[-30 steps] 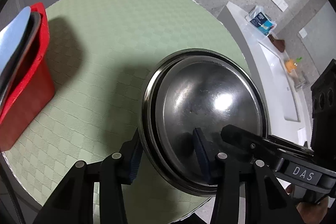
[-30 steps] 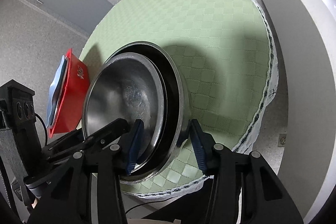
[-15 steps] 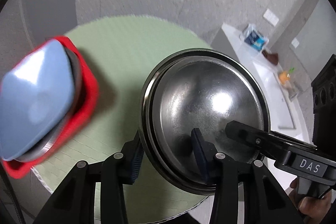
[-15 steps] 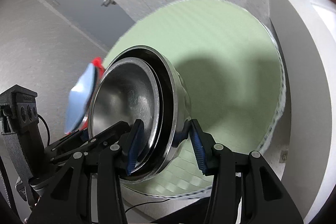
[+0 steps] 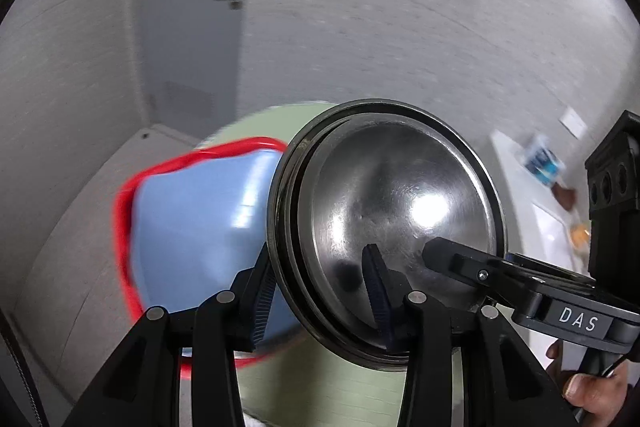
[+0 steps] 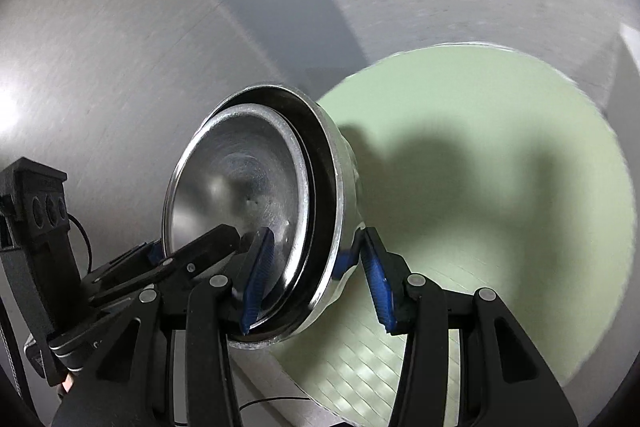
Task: Organize plates and bowls
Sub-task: 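Lift the bowl stack with both grippers and carry it over the red basin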
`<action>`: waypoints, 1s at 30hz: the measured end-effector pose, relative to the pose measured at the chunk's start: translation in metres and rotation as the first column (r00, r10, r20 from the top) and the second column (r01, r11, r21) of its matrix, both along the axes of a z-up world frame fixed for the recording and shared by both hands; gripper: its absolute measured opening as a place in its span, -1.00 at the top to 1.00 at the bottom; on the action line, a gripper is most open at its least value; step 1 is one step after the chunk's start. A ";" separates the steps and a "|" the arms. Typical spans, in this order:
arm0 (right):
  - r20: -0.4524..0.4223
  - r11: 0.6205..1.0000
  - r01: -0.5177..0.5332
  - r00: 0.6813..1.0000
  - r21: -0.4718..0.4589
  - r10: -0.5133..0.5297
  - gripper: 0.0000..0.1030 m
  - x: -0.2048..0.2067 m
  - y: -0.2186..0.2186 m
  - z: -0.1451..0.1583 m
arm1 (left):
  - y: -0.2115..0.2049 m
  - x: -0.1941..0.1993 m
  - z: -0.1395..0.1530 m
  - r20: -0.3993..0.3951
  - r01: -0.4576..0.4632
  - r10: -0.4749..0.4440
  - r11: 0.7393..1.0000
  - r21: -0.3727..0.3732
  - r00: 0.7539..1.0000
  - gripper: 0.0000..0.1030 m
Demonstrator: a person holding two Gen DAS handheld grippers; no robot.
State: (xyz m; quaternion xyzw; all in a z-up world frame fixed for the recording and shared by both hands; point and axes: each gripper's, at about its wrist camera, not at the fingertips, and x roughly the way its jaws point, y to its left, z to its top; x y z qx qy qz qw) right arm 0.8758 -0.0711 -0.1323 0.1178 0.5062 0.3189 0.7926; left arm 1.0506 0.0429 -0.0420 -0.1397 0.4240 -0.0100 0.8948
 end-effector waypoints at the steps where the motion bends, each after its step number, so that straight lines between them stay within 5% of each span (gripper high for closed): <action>1: -0.006 1.000 -0.019 1.000 0.003 0.019 0.11 0.005 0.009 -0.003 | 0.004 -0.001 0.000 -0.008 -0.018 0.018 1.000 0.004 1.000 0.26; 12: -0.103 0.977 -0.212 0.973 -0.034 0.208 0.11 0.047 0.095 -0.051 | 0.046 -0.008 -0.023 -0.124 -0.168 0.168 0.986 0.009 0.978 0.26; 22: -0.150 0.962 -0.253 0.960 -0.099 0.237 0.11 0.061 0.111 -0.074 | 0.058 -0.003 -0.039 -0.217 -0.171 0.165 0.985 -0.008 0.962 0.23; 30: -0.164 0.958 -0.267 0.955 -0.108 0.248 -0.15 0.063 0.112 -0.069 | 0.084 0.004 -0.040 -0.243 -0.187 0.164 0.980 -0.074 0.956 0.18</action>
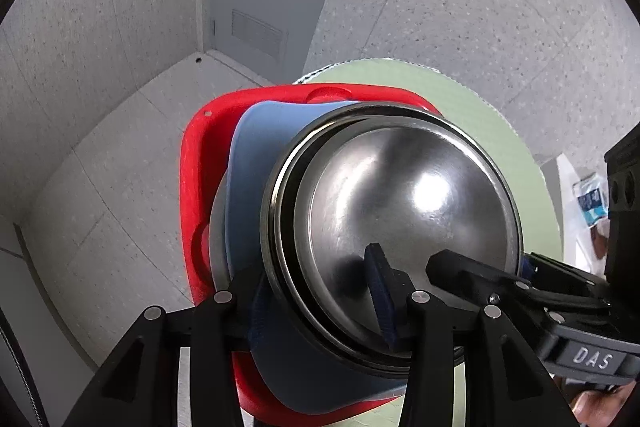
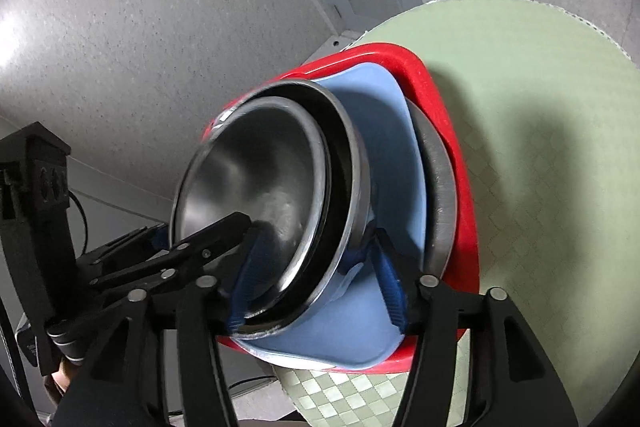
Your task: Organize plates and bowls
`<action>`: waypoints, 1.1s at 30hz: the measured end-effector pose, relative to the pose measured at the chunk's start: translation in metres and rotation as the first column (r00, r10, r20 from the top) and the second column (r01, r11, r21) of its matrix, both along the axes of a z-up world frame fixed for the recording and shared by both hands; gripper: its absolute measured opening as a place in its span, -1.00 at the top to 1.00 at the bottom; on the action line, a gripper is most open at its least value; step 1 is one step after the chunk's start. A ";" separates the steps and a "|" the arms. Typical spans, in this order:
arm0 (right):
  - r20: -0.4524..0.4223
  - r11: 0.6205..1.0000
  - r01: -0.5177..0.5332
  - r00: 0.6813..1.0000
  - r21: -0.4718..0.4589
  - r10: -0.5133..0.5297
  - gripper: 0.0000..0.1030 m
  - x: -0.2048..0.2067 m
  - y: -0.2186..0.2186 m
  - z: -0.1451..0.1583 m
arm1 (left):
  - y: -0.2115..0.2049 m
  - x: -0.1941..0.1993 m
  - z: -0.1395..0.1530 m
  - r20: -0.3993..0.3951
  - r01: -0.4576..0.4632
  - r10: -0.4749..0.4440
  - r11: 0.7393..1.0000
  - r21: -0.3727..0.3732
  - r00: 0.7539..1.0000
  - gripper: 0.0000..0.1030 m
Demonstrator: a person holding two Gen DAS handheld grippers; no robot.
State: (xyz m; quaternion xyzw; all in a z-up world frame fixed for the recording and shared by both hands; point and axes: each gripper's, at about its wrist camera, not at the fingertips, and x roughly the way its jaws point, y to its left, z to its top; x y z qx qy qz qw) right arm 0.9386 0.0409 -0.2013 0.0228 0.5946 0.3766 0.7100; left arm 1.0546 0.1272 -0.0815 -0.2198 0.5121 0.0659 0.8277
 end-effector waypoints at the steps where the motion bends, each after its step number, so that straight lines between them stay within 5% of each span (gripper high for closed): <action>1: 0.004 1.000 -0.001 1.000 -0.009 0.002 -0.15 0.000 0.001 0.001 | 0.004 0.009 -0.002 0.000 0.002 -0.002 1.000 -0.003 1.000 0.17; 10: -0.012 0.999 0.013 1.000 -0.032 -0.013 -0.21 -0.004 0.002 0.009 | 0.012 0.016 -0.010 -0.005 -0.011 0.011 0.998 -0.058 1.000 0.09; 13: 0.010 0.998 0.035 0.999 -0.054 -0.035 -0.39 -0.005 -0.001 0.015 | 0.013 0.015 -0.006 0.011 -0.021 0.021 0.998 -0.054 1.000 -0.05; 15: 0.018 0.998 0.046 0.999 -0.039 -0.045 -0.52 -0.005 -0.006 0.022 | 0.013 0.008 0.000 0.027 -0.023 0.024 0.999 -0.041 0.999 -0.29; 17: 0.036 0.997 0.064 0.997 -0.031 -0.063 -0.66 -0.004 -0.012 0.029 | 0.011 -0.001 0.008 0.044 -0.006 0.007 1.000 -0.024 0.999 -0.31; 33: 0.106 0.977 0.203 0.972 0.072 -0.210 -0.85 -0.076 -0.081 0.067 | -0.047 -0.085 0.057 0.156 0.044 -0.064 0.991 0.127 0.986 -0.83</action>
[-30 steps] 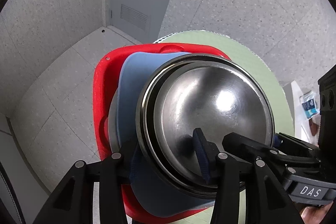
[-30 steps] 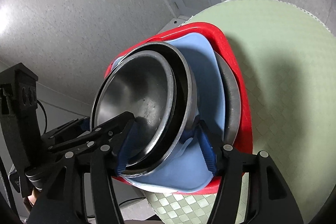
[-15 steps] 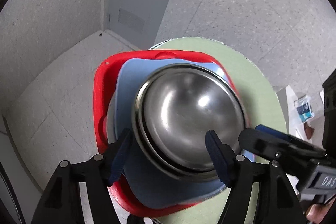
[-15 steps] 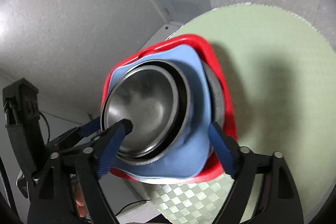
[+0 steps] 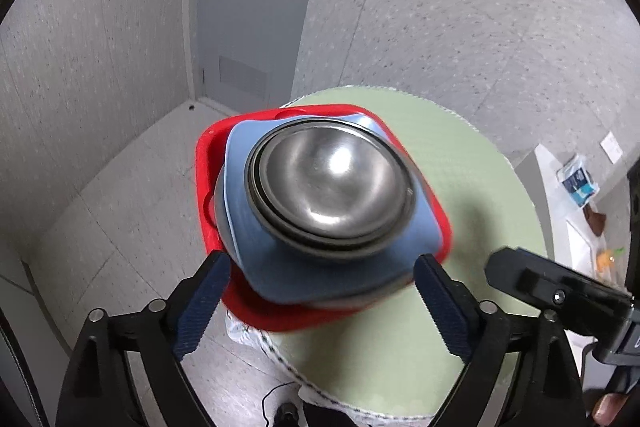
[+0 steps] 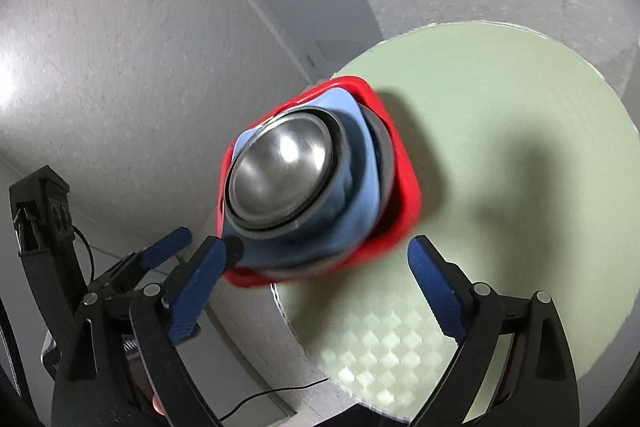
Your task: Organize plates and bowls
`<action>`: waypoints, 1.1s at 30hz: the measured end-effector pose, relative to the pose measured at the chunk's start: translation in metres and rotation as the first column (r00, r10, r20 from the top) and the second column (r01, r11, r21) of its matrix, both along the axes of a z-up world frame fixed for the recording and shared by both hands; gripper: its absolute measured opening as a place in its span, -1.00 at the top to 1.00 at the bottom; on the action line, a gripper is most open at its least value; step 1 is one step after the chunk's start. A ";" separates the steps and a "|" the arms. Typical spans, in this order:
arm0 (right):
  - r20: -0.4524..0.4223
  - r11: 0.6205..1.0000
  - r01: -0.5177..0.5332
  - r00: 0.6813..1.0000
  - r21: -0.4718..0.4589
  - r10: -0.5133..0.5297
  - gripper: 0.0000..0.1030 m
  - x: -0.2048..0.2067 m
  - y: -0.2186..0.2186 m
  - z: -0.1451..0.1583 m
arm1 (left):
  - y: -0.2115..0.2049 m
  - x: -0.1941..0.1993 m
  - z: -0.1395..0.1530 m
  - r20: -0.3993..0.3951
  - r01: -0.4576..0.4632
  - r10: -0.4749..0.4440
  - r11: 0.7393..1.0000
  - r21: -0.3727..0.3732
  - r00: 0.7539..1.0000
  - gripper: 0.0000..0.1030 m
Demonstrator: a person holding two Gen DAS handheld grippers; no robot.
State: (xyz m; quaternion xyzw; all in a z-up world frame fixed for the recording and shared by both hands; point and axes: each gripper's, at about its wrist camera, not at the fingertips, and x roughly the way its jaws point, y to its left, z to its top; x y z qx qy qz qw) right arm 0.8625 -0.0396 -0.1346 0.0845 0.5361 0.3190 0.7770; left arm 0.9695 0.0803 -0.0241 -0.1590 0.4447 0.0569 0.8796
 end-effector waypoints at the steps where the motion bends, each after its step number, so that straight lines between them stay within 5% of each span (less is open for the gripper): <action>1: 0.007 1.000 0.019 1.000 0.005 -0.019 -0.86 -0.010 -0.009 0.003 | -0.006 -0.006 0.002 0.011 0.003 -0.003 1.000 0.006 1.000 -0.84; 18: 0.161 0.978 0.210 0.965 -0.010 -0.206 -0.93 -0.155 -0.136 0.046 | -0.103 -0.180 0.043 0.172 0.035 -0.060 0.989 0.144 0.983 -0.98; 25: 0.298 0.969 0.243 0.928 -0.038 -0.221 -0.96 -0.256 -0.187 0.063 | -0.162 -0.311 0.054 0.267 0.021 -0.082 0.974 0.225 0.960 -0.99; 33: 0.488 0.957 0.285 0.844 -0.053 -0.224 -1.00 -0.389 -0.237 0.092 | -0.225 -0.472 0.064 0.383 -0.021 -0.104 0.951 0.308 0.918 -0.99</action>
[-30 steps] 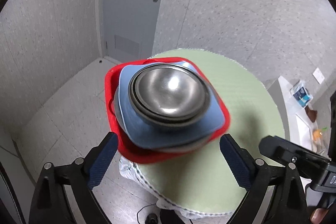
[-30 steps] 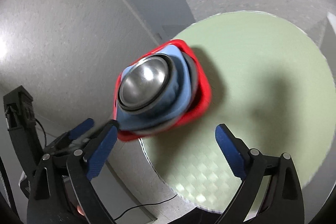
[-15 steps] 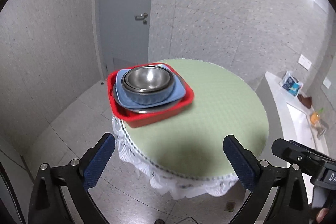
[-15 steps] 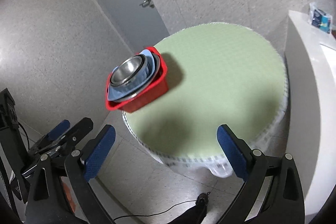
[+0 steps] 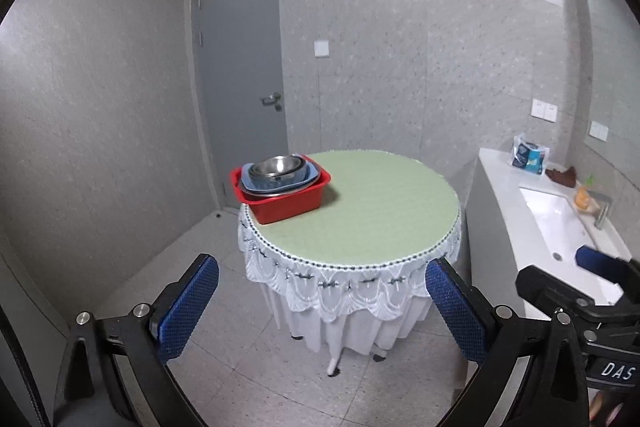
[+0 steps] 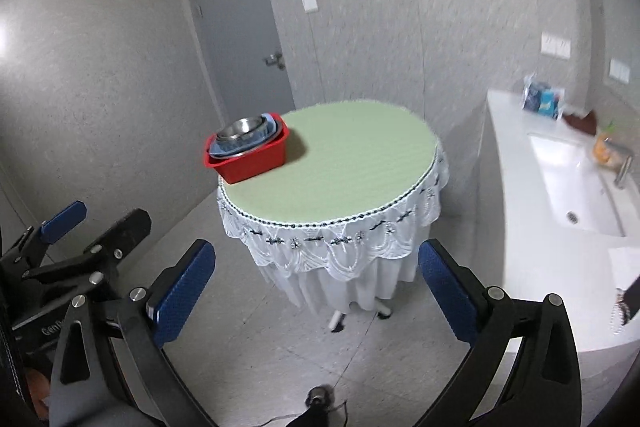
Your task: Organize plates and bowls
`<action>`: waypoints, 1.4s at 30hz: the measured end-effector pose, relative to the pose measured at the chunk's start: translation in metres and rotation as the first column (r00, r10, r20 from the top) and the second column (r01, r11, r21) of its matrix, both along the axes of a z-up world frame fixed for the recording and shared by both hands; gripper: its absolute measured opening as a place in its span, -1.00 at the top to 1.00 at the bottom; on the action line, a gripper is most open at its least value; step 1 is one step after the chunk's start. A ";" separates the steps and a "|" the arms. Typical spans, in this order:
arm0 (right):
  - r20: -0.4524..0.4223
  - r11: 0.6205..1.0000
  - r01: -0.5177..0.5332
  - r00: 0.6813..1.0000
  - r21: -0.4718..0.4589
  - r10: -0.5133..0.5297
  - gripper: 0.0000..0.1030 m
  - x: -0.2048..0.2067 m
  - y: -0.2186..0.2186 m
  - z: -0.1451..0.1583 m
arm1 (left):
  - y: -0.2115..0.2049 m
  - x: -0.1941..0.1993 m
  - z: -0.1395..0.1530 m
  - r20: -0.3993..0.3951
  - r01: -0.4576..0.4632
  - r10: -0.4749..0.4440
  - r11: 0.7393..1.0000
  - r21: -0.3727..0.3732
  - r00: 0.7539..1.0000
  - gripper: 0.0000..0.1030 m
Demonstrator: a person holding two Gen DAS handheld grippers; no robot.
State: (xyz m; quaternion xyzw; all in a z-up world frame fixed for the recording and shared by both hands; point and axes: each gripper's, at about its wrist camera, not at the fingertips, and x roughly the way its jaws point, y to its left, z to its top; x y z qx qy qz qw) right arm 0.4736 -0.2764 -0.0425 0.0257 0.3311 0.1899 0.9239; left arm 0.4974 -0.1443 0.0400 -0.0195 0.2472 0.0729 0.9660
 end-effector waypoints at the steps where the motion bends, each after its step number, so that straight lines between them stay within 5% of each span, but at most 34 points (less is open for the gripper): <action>1: 0.017 1.000 0.003 1.000 -0.006 -0.003 -1.00 -0.011 -0.004 0.004 | -0.003 -0.018 0.001 0.012 0.004 -0.003 1.000 -0.005 1.000 -0.99; 14: 0.189 0.997 0.071 0.980 -0.016 -0.067 -1.00 -0.147 -0.025 0.045 | -0.013 -0.188 0.002 0.135 0.011 -0.010 1.000 -0.009 0.991 -0.99; 28: 0.265 0.987 0.157 0.953 -0.014 -0.148 -1.00 -0.264 0.027 0.046 | 0.064 -0.321 -0.027 0.182 0.052 -0.054 0.999 0.016 0.982 -0.99; 42: 0.277 0.978 0.203 0.943 -0.042 -0.184 -1.00 -0.320 0.058 0.041 | 0.112 -0.392 -0.031 0.201 0.088 -0.084 0.996 -0.007 0.976 -0.99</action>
